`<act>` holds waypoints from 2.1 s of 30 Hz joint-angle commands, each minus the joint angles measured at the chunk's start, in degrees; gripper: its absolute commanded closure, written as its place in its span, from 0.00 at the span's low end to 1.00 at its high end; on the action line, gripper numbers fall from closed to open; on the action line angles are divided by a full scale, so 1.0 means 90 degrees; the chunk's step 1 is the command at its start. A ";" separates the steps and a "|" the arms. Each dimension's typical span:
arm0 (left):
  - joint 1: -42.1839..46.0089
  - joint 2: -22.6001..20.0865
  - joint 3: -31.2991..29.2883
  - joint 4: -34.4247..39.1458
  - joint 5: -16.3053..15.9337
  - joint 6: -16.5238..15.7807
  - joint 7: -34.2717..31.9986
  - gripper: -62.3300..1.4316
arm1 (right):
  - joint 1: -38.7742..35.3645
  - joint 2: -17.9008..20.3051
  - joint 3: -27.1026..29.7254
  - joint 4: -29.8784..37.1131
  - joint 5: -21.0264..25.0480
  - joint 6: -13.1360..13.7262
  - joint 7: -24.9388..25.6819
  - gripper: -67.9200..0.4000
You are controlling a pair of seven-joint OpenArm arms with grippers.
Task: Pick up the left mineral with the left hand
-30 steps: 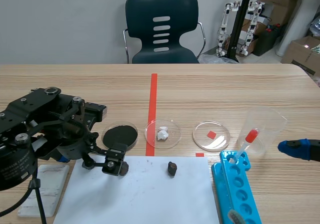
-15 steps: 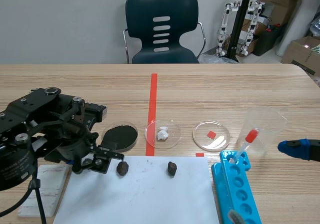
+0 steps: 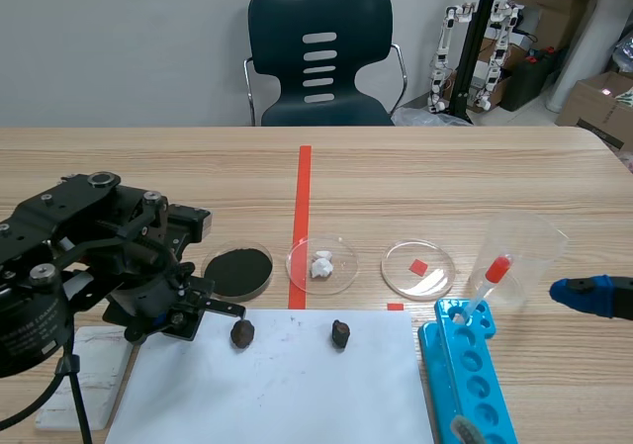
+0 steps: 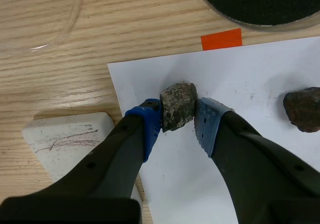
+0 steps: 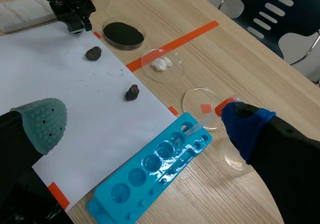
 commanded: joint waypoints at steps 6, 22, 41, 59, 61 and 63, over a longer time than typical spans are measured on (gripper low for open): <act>-0.0053 0.0032 -0.0034 0.0029 0.0007 0.0034 -0.0024 0.75 | 0.0019 0.0029 0.0056 0.0061 0.0049 -0.0002 0.0078 0.04; 0.0002 0.0005 -0.0053 0.0039 0.0005 0.0034 -0.0041 0.75 | 0.0019 0.0029 0.0056 0.0061 0.0049 -0.0002 0.0078 0.04; 0.0993 -0.0510 -0.0498 0.1562 -0.0124 0.0036 -0.0767 0.75 | 0.0019 0.0029 0.0056 0.0061 0.0049 -0.0002 0.0078 0.04; 0.4097 -0.1180 -0.2084 0.3925 -0.0622 -0.0355 -0.4466 0.75 | 0.0019 0.0029 0.0056 0.0061 0.0049 -0.0002 0.0078 0.04; 0.4532 -0.1226 -0.2361 0.4184 -0.0697 -0.0716 -0.4857 0.75 | 0.0019 0.0029 0.0056 0.0061 0.0049 -0.0002 0.0078 0.04; 0.4983 -0.1222 -0.2679 0.4444 -0.0743 -0.1144 -0.5251 0.75 | 0.0019 0.0029 0.0056 0.0061 0.0049 -0.0002 0.0075 0.04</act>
